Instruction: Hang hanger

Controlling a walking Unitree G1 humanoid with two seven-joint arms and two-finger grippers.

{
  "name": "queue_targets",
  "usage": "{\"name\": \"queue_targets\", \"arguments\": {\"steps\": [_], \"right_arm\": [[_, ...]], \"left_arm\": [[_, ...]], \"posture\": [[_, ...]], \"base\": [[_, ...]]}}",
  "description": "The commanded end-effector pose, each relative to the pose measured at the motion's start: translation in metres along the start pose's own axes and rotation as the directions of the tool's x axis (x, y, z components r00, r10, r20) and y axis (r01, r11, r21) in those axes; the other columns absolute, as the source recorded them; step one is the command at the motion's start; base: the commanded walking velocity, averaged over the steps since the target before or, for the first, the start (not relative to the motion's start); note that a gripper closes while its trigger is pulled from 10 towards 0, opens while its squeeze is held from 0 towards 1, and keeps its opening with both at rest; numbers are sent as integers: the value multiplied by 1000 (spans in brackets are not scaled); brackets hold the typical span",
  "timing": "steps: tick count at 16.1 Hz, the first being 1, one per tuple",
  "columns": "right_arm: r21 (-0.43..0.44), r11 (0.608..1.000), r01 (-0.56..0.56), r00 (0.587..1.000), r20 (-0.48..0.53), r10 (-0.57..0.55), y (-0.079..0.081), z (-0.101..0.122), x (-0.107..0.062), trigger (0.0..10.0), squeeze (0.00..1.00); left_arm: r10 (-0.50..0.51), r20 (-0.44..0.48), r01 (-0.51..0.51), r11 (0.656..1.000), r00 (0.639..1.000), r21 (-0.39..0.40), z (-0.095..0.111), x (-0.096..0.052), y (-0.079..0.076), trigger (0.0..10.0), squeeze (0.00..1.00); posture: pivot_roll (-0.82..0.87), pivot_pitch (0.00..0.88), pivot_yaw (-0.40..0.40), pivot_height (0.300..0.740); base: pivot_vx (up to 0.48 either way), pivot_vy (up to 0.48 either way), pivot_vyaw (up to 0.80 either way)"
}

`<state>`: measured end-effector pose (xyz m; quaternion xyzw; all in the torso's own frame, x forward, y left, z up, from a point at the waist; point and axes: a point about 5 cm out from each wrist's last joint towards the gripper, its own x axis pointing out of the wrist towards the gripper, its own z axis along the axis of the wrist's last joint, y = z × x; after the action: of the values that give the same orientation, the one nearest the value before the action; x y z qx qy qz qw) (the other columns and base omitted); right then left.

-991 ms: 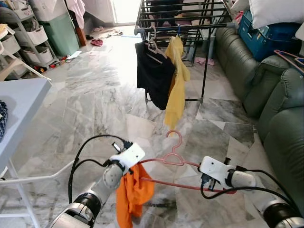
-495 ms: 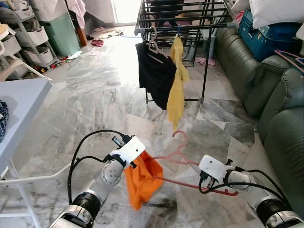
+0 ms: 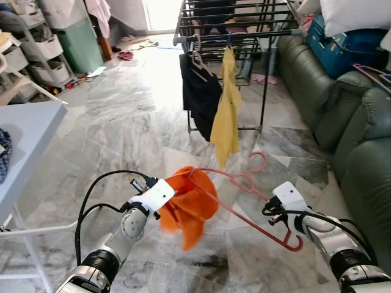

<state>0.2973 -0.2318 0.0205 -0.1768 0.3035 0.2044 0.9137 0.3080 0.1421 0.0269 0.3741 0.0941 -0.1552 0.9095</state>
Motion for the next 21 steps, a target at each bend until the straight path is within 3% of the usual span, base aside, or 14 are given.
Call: {"name": "queue_targets", "arguments": {"steps": [1, 4, 7, 10, 12, 13, 15, 21], "right_arm": [[26, 1000, 1, 1000, -8, -1, -4, -3, -3, 10000, 0], [146, 989, 30, 998, -57, -22, -5, -17, -5, 10000, 0], [139, 990, 40, 994, -107, -26, 1, -26, -4, 10000, 0], [28, 999, 31, 999, -16, -30, 3, -13, -2, 10000, 0], [-161, 986, -32, 999, 20, 36, 11, -4, -1, 10000, 0], [-200, 978, -49, 998, 23, 54, 14, -3, -1, 10000, 0], [-256, 963, -82, 995, 31, 93, 19, -2, -1, 10000, 0], [-287, 947, -146, 987, 15, 157, 31, -6, 1, 10000, 0]], "left_arm": [[22, -6, -22, 1000, 1000, 3, -1, 1, 6, 10000, 0], [41, 67, -39, 999, 997, -28, 16, 6, 6, 10000, 0], [22, 114, -16, 998, 993, -58, 29, 8, 1, 10000, 0], [-5, 97, 11, 998, 995, -63, 29, 9, -4, 10000, 0], [-23, 75, 27, 999, 997, -44, 28, 10, -7, 10000, 0], [-24, 73, 27, 999, 997, -44, 29, 11, -6, 10000, 0], [-26, 75, 30, 998, 997, -48, 32, 13, -6, 10000, 0], [-30, 104, 36, 998, 994, -53, 39, 14, -7, 10000, 0]], "posture": [[-105, 0, 89, 740], [-105, 0, 87, 740], [-103, 0, 86, 740], [-99, 0, 88, 740], [-106, 0, 93, 740], [-108, 0, 94, 740], [-111, 0, 96, 740], [-108, 0, 96, 740]], "base": [[0, 0, 0], [0, 0, 0], [0, 0, 0], [0, 0, 0], [0, 0, 0], [0, 0, 0], [0, 0, 0], [0, 0, 0]]}}
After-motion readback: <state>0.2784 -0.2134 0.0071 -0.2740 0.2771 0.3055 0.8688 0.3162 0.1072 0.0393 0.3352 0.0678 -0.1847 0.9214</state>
